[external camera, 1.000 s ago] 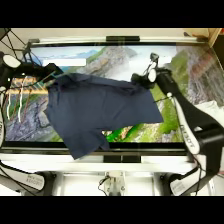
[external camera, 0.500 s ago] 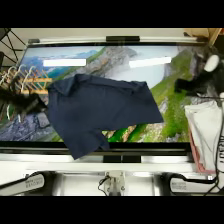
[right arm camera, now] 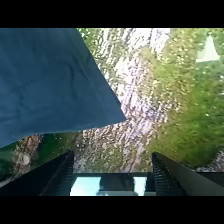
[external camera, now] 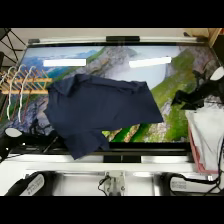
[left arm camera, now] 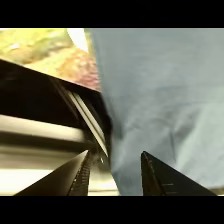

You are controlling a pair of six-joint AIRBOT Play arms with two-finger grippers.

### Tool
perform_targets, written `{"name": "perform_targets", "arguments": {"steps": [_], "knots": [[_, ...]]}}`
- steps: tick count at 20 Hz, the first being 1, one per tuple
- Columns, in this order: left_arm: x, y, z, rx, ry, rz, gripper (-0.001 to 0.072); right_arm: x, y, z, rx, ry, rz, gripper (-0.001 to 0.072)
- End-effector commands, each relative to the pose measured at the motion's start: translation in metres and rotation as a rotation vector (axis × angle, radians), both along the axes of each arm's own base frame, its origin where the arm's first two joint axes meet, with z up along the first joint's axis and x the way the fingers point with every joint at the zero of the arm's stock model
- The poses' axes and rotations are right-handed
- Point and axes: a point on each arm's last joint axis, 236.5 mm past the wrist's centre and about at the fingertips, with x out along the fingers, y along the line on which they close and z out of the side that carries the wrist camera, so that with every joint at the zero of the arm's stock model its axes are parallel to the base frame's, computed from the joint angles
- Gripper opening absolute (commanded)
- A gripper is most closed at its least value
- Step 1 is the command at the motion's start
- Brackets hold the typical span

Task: Fold the shirts.

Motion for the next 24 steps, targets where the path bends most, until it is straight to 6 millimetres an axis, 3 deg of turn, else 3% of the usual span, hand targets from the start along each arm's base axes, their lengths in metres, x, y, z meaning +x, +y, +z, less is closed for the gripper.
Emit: {"name": "perform_targets", "arguments": {"steps": [1,4,5,6,7,11,14,20,23,24], "knots": [[0.014,0.002,-0.013,0.053,-0.075,0.05,0.039,0.001,0.007,-0.011,0.013,-0.006,0.006,0.0603],[0.035,0.001,-0.016,0.081,-0.121,0.116,0.0382,-0.005,0.016,-0.026,0.046,0.016,0.021,0.0604],[0.042,-0.001,-0.015,0.076,-0.141,0.129,0.0301,-0.008,0.018,-0.033,0.059,0.039,0.021,0.0604],[0.045,-0.002,-0.013,0.073,-0.152,0.136,0.0091,-0.01,0.023,-0.042,0.083,0.06,0.027,0.0604],[0.046,-0.003,-0.011,0.072,-0.157,0.133,0.0031,-0.011,0.028,-0.05,0.11,0.076,0.038,0.0604],[0.054,-0.005,0.002,0.074,-0.206,0.068,0.0031,-0.002,0.03,-0.078,0.133,0.093,0.038,0.0604],[0.059,-0.004,0.008,0.073,-0.221,0.065,0.0031,-0.008,0.029,-0.1,0.138,0.154,0.038,0.0604],[0.063,-0.004,0.013,0.073,-0.233,0.063,0.0031,-0.012,0.056,-0.127,0.066,0.21,0.129,0.0604],[0.063,-0.005,0.016,0.072,-0.244,0.061,0.0031,-0.008,0.08,-0.134,0.052,0.2,0.16,0.0598],[0.064,-0.004,0.017,0.073,-0.248,0.063,0.0031,-0.007,0.089,-0.134,0.051,0.194,0.181,0.0465]]}}
